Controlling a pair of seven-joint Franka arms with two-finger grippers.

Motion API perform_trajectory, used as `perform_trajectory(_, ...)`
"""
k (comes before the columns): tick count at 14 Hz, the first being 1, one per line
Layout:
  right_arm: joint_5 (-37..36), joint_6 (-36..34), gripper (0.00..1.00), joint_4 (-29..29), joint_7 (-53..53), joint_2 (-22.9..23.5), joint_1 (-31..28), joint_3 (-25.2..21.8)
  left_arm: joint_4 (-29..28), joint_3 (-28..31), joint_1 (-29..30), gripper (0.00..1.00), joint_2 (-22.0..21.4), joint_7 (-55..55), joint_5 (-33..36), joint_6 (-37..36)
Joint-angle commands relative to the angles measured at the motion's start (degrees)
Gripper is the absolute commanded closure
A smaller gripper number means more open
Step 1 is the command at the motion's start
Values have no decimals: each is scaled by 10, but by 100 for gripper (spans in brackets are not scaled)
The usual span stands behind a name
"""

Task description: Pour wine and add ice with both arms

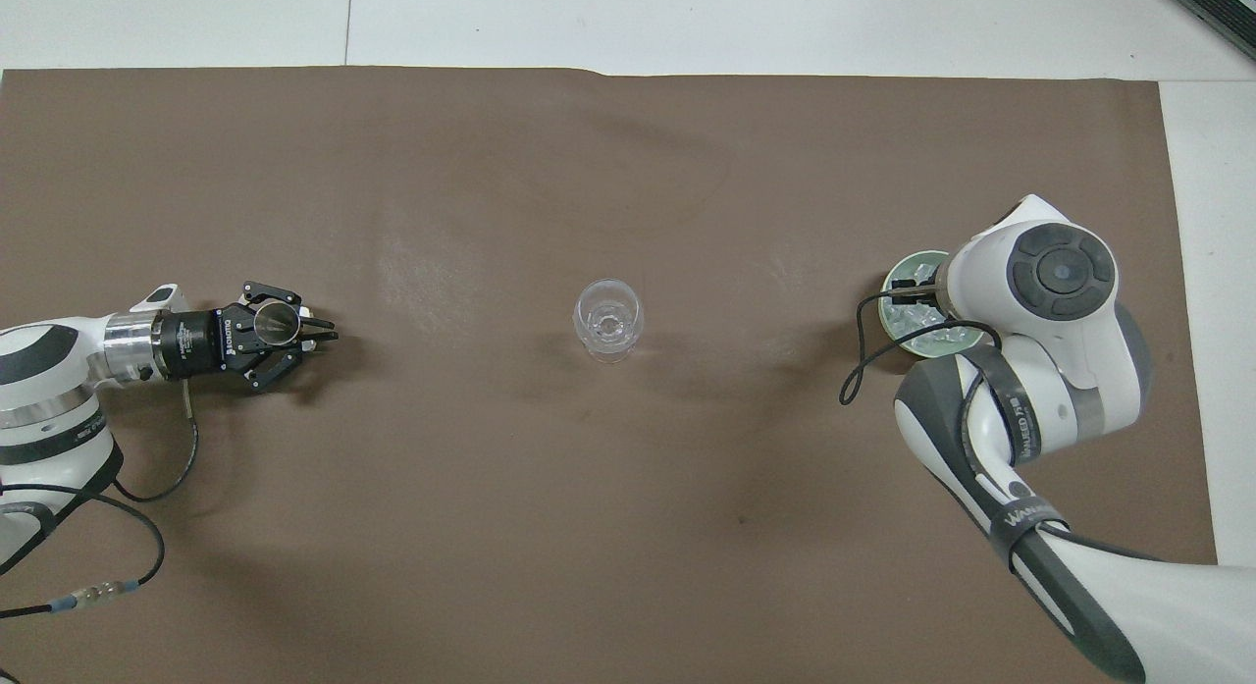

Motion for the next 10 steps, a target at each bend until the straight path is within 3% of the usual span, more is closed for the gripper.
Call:
perform_trajectory(1,-18,-15,100,8,20,-4,-4,7,-6,4,1,76,-2,9,-9,-12)
perform_trajectory(2,-18,-22,100,14,19,-4,-4,8,-6,4,2,68,-2,9,-9,-12)
perform_trajectory(4,-16,-35,100,23,21,-4,-4,20,-4,4,2,15,-3,5,-9,-12)
perform_trajectory(10,-8,-86,100,65,47,-8,-5,46,-1,14,3,2,-4,2,-4,-19)
